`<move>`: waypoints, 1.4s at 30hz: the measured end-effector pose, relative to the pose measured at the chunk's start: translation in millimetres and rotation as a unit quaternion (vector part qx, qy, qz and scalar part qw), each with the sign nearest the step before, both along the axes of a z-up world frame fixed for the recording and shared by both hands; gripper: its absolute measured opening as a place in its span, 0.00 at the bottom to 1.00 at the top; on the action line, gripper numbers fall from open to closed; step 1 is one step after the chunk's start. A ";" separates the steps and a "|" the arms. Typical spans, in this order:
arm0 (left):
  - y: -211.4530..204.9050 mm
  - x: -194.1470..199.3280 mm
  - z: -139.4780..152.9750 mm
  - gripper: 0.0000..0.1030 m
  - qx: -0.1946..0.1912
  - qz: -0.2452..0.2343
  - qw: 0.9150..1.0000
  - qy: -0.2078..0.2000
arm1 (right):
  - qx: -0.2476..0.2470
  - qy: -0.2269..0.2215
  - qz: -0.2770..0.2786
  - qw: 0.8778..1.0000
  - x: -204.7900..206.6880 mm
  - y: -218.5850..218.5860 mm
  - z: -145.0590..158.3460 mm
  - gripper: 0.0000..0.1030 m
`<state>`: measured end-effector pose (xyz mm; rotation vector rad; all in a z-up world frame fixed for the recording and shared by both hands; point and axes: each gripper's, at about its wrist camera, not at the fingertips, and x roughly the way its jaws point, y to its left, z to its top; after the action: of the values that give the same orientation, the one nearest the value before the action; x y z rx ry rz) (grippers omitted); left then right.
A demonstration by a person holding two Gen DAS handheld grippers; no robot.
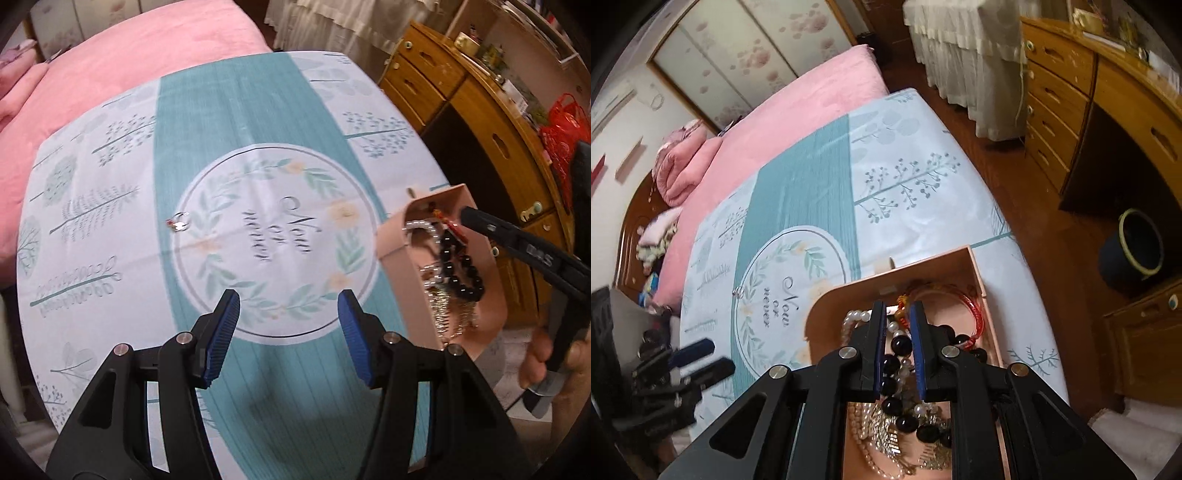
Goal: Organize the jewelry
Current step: 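Open the left tool to drop the necklace while the right tool releases the red bracelet, then move the open right tool back to the small red-stone ring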
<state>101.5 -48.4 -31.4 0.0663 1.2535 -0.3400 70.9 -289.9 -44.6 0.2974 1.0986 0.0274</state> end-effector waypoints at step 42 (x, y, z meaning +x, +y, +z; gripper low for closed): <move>188.0 27.9 -52.9 0.51 -0.011 0.141 0.990 0.021 | 0.004 0.025 0.164 0.986 69.4 278.3 -72.1 0.29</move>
<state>129.4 139.6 -84.3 -0.1372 1.2807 -0.1116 140.3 -11.6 -116.8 0.1219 1.1873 0.3178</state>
